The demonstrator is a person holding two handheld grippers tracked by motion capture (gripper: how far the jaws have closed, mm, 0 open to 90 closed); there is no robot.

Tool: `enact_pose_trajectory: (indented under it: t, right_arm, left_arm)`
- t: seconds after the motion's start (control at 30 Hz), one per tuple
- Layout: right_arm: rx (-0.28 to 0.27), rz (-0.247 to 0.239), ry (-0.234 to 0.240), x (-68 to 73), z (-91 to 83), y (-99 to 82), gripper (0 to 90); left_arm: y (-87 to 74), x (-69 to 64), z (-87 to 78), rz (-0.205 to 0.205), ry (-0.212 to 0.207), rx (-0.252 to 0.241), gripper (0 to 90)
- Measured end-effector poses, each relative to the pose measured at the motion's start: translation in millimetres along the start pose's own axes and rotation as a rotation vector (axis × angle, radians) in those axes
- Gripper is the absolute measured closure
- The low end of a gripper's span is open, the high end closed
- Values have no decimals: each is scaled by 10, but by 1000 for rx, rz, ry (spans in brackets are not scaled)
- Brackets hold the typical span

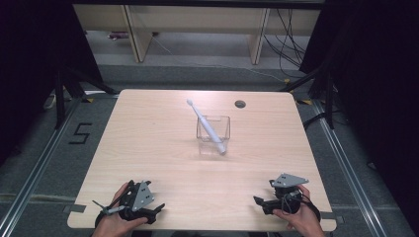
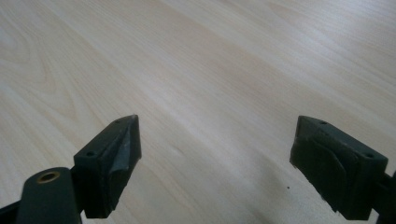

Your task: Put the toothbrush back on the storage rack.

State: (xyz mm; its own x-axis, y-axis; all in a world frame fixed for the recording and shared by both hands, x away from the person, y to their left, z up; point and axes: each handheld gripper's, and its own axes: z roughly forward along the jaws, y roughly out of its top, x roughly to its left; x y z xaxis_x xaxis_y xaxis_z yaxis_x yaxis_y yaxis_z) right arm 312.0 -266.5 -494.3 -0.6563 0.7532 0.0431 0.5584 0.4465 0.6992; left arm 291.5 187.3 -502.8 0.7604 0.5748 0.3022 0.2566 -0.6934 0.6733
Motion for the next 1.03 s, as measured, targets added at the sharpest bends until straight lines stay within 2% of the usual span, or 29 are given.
enact_pose_trajectory:
  t: [0.03, 0.13, 0.2, 0.23, 0.3, 0.33, 0.37, 0.5, 0.63, 0.67, 0.7, 0.73, 1.03]
  right_arm:
    - [-11, -35, -1, -25, 9, -4, 167]
    - [-11, -33, 4, -24, -3, -13, 167]
    - [-10, -24, 2, -19, -10, -16, 167]
    - [-13, -38, -1, -28, -7, -21, 167]
    - [7, 14, 2, 9, -22, -28, 168]
    - [12, 24, 2, 19, -18, -37, 168]
    - [11, -4, 4, -3, -15, -35, 168]
    - [1, -45, -3, -27, -8, -33, 168]
    - [-1, -31, -9, -23, -8, -37, 168]
    - [16, -3, 0, -5, -17, -38, 168]
    - [15, -7, -1, -7, -16, -38, 167]
    - [-2, -42, -9, -32, -6, -36, 168]
    - [1, -40, -10, -33, -7, -35, 168]
  left_arm:
    - [0, 0, 0, 2, 0, 1, 150]
    - [-2, -5, 9, -1, 12, 0, 150]
    - [-2, 0, 1, 1, 0, 1, 150]
    - [-2, 0, 1, -1, 0, 0, 150]
    - [-2, 0, 2, 0, 1, 1, 150]
    - [-2, -2, 6, 1, 9, 2, 150]
    - [-1, -1, 2, 0, 1, 0, 150]
    - [-1, -1, 1, 1, 1, 1, 150]
    - [-1, 0, 1, 0, 1, 1, 150]
    - [-2, 0, 1, 0, 1, 0, 150]
    - [-2, 1, 1, 0, 2, 0, 150]
    - [-2, 1, 0, -1, 1, 0, 150]
    - [-3, 0, 0, -3, 2, 0, 150]
